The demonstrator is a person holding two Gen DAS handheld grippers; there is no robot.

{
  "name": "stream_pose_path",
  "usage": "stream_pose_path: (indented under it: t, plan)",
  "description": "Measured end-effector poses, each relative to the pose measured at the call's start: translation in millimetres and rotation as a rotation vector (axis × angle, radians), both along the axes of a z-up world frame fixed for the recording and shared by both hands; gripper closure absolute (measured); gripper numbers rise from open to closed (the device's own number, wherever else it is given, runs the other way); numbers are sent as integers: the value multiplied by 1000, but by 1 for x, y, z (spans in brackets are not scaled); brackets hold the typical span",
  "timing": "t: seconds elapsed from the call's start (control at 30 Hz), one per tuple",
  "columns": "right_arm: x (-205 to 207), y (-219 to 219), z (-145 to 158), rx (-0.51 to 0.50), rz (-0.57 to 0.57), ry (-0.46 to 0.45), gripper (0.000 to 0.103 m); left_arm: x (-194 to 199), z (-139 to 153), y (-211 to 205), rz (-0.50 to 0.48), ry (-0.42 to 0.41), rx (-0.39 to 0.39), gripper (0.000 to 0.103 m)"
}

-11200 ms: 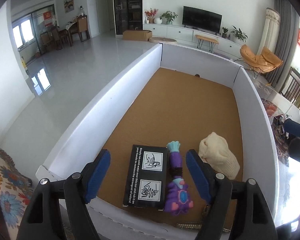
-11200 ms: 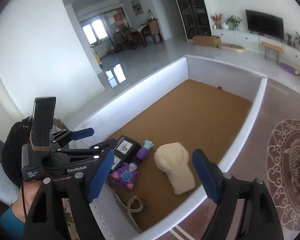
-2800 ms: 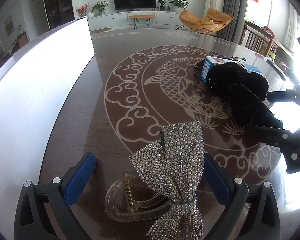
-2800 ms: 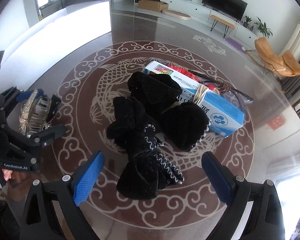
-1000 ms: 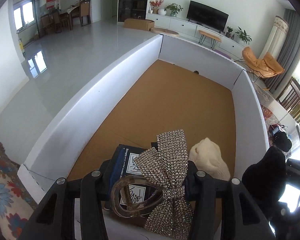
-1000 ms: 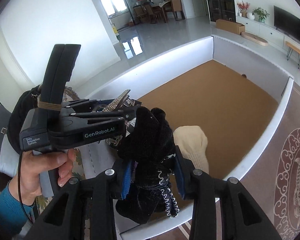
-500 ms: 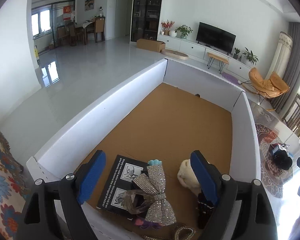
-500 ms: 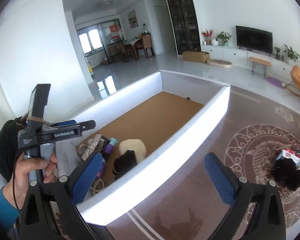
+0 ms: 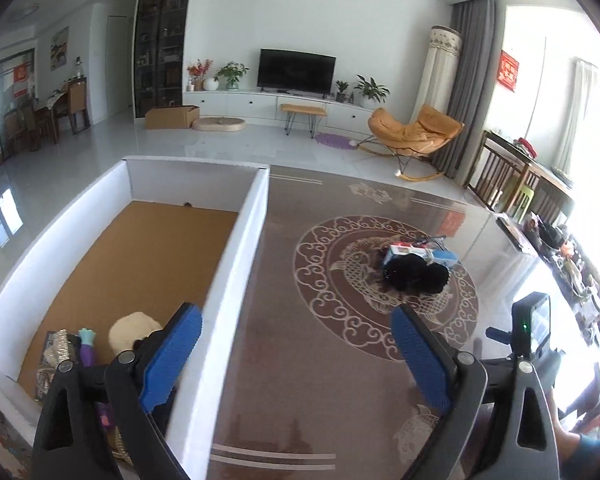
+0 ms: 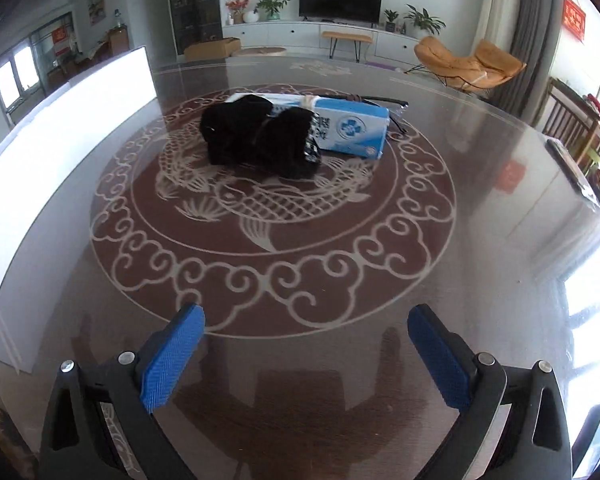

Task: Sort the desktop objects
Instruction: 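Bring both grippers back over the table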

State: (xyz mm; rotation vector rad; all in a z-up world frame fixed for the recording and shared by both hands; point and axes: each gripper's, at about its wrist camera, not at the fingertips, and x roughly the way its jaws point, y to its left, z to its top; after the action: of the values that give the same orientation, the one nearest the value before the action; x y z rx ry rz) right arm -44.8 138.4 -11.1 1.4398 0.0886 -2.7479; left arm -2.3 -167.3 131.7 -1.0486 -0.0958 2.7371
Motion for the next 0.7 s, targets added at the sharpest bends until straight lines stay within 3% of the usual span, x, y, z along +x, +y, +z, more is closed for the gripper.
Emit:
stream_pose_path:
  t: [0.13, 0.37, 0.57, 0.7]
  plan:
    - [-1, 16, -2, -25, -45, 0, 0, -11, -42, 61, -112, -121, 2, 3]
    - [-9, 18, -2, -24, -53, 6, 0, -40, -126, 118, -122, -196, -164, 4]
    - [-9, 17, -3, -24, -53, 6, 0, -72, -152, 128, -112, -222, -212, 2]
    - [-10, 18, -3, -24, -54, 7, 0, -72, -152, 126, -109, -206, -189, 2]
